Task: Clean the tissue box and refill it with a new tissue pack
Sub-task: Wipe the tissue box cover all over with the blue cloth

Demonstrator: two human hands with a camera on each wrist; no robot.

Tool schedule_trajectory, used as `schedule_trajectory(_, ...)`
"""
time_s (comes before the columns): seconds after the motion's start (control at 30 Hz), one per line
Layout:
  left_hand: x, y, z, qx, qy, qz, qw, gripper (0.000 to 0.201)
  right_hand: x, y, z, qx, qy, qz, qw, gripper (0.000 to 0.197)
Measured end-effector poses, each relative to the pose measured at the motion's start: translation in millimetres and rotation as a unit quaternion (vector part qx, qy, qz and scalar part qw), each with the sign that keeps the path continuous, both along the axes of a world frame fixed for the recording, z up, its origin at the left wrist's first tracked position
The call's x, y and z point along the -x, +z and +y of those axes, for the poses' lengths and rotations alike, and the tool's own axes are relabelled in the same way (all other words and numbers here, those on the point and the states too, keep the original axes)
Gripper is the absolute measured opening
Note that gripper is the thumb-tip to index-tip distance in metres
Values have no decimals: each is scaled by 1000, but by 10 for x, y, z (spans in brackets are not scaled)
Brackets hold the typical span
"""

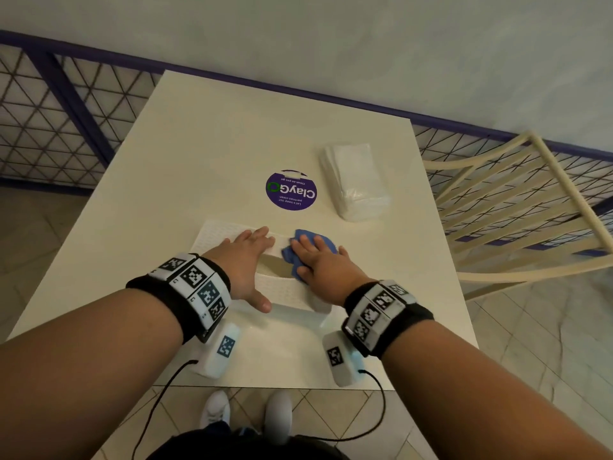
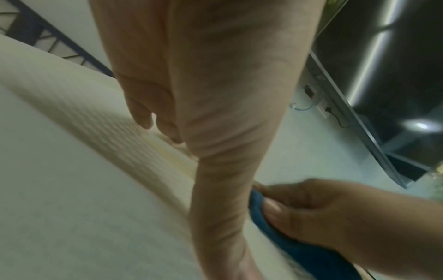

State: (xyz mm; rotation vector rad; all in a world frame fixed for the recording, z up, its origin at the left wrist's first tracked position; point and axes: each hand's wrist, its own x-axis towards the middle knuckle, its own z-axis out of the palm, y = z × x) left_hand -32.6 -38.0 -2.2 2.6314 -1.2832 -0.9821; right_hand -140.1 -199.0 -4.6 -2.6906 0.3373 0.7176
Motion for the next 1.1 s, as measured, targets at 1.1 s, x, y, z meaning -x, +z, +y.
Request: schedule_trajectory(1.1, -58, 59, 1, 19, 9, -16, 1000, 75, 174, -66, 1, -62, -102, -71, 990, 59)
